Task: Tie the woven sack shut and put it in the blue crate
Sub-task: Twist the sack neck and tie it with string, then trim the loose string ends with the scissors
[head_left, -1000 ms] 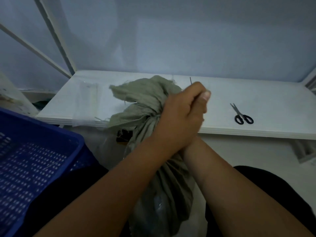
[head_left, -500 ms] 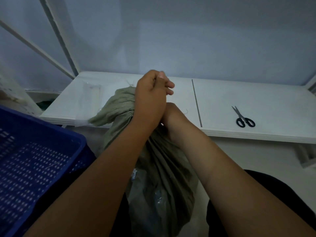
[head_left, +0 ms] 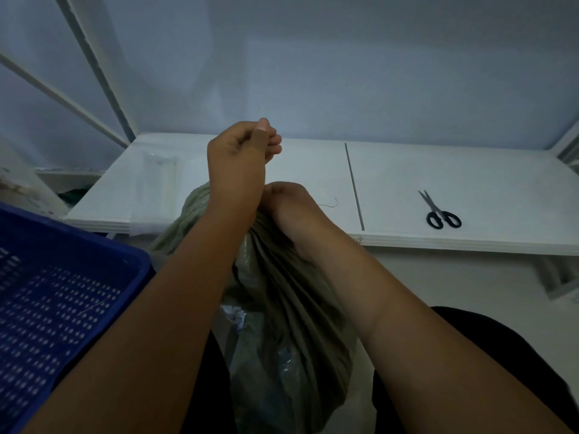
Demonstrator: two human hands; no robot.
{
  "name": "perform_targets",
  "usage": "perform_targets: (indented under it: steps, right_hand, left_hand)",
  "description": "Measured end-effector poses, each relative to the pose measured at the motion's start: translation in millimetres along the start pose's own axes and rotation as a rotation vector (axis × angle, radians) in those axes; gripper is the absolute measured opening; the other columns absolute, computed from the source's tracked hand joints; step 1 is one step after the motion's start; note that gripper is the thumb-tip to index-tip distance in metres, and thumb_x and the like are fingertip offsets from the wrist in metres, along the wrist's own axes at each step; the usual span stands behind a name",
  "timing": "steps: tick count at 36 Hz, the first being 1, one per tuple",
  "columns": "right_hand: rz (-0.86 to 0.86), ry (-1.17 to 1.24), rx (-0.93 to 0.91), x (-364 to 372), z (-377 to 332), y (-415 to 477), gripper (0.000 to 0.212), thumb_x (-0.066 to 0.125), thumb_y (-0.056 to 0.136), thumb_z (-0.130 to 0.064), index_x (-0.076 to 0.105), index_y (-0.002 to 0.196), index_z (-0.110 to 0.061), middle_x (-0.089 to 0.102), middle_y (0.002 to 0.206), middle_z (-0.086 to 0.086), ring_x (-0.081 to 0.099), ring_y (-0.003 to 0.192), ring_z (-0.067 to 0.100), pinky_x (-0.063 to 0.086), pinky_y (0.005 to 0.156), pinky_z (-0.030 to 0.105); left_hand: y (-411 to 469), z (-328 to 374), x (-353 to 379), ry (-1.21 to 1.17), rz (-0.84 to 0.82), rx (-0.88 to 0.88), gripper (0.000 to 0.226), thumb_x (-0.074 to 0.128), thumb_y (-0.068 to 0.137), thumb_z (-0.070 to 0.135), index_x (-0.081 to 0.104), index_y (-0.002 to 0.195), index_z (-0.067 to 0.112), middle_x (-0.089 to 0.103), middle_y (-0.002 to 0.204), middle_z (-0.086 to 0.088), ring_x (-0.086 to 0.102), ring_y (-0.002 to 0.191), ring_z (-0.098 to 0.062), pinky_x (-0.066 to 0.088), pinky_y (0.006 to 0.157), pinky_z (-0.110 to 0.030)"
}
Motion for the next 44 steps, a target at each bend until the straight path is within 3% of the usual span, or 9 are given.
perform_targets:
  steps: [9, 13, 18, 22, 25, 30, 37, 40, 44]
  right_hand:
    - [0.187, -0.229, -0.13, -7.4, 1.3, 6.5, 0.017, 0.06, 0.09, -0.025, 0.068, 0.078, -0.018, 0.066, 0.076, 0.001, 0.057, 0.069, 0.014, 0.046, 0.066, 0.025]
    - [0.289, -0.223, -0.122, -18.3, 1.2, 11.5, 0.02, 0.058, 0.089, -0.02, 0.074, 0.084, -0.009, 0.073, 0.084, 0.008, 0.067, 0.082, 0.027, 0.046, 0.066, 0.027]
    - [0.316, -0.163, -0.089, -35.2, -1.3, 11.9, 0.017, 0.059, 0.087, -0.016, 0.074, 0.08, -0.017, 0.066, 0.073, -0.005, 0.067, 0.077, 0.019, 0.047, 0.065, 0.021]
    - [0.289, -0.063, -0.112, -42.8, -5.7, 1.7, 0.02, 0.063, 0.086, -0.016, 0.065, 0.068, -0.025, 0.063, 0.065, -0.008, 0.057, 0.062, 0.009, 0.048, 0.062, 0.022]
    - [0.271, 0.028, -0.113, -47.4, -9.5, -6.1, 0.019, 0.066, 0.086, -0.015, 0.066, 0.068, -0.023, 0.064, 0.066, -0.007, 0.059, 0.061, 0.009, 0.049, 0.062, 0.022]
    - [0.176, 0.11, -0.13, -49.5, -17.0, -16.6, 0.02, 0.067, 0.086, -0.01, 0.067, 0.07, -0.022, 0.065, 0.069, -0.003, 0.061, 0.064, 0.011, 0.052, 0.065, 0.025]
    - [0.233, 0.086, -0.153, -54.1, -20.8, -19.0, 0.021, 0.067, 0.083, -0.01, 0.067, 0.068, -0.024, 0.065, 0.068, -0.006, 0.06, 0.063, 0.009, 0.051, 0.064, 0.023]
    - [0.258, 0.16, -0.126, -56.7, -21.9, -17.8, 0.018, 0.066, 0.086, -0.012, 0.067, 0.07, -0.02, 0.066, 0.067, -0.005, 0.061, 0.062, 0.01, 0.052, 0.063, 0.024]
    - [0.325, 0.275, -0.101, -62.3, -24.0, -11.4, 0.016, 0.066, 0.087, -0.008, 0.068, 0.072, -0.015, 0.066, 0.066, -0.001, 0.062, 0.06, 0.012, 0.053, 0.061, 0.026]
  left_hand:
    - [-2.4, -4.0, 6.7, 0.175, -0.135, -0.044, 0.017, 0.061, 0.094, 0.016, 0.076, 0.1, 0.014, 0.076, 0.097, -0.002, 0.072, 0.094, -0.012, 0.056, 0.094, -0.035]
    - [0.4, -11.3, 5.7, 0.392, -0.278, -0.046, 0.039, 0.057, 0.081, 0.027, 0.07, 0.117, 0.021, 0.072, 0.111, 0.002, 0.067, 0.106, -0.013, 0.053, 0.098, -0.036]
    - [-5.5, -18.4, 5.5, 0.694, -0.569, -0.028, 0.058, 0.056, 0.077, 0.035, 0.057, 0.134, 0.022, 0.066, 0.107, 0.008, 0.062, 0.105, -0.011, 0.046, 0.093, -0.024]
    - [-6.2, -19.5, 6.0, 0.723, -0.672, 0.025, 0.035, 0.057, 0.073, 0.031, 0.068, 0.104, 0.02, 0.069, 0.098, 0.004, 0.064, 0.095, -0.017, 0.05, 0.086, -0.035]
    - [-3.4, -20.6, 3.4, 0.654, -0.711, -0.034, 0.02, 0.07, 0.082, 0.027, 0.07, 0.101, 0.023, 0.07, 0.096, 0.006, 0.064, 0.09, -0.008, 0.05, 0.079, -0.026]
    - [-2.3, -26.0, 4.1, 0.728, -0.7, -0.053, 0.048, 0.076, 0.067, 0.046, 0.065, 0.109, 0.025, 0.067, 0.102, 0.01, 0.063, 0.092, -0.004, 0.05, 0.08, -0.025]
    - [0.7, -27.7, 7.9, 0.743, -0.742, -0.072, 0.04, 0.085, 0.07, 0.027, 0.065, 0.104, 0.028, 0.068, 0.099, 0.007, 0.065, 0.09, -0.01, 0.054, 0.079, -0.031]
    - [-1.4, -39.7, 14.9, 0.891, -0.783, -0.072, 0.045, 0.084, 0.056, 0.044, 0.067, 0.095, 0.028, 0.069, 0.093, 0.004, 0.067, 0.087, -0.016, 0.058, 0.082, -0.043]
    - [-2.0, -50.7, 22.4, 0.966, -0.681, -0.093, 0.048, 0.075, 0.053, 0.055, 0.061, 0.089, 0.025, 0.064, 0.09, 0.004, 0.064, 0.086, -0.016, 0.054, 0.077, -0.035]
Point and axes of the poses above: each hand's wrist, its own y-axis towards the middle knuckle, its own x-axis out of the palm, z = x × y, the point moved 3 cm from there along y, towards the middle knuckle
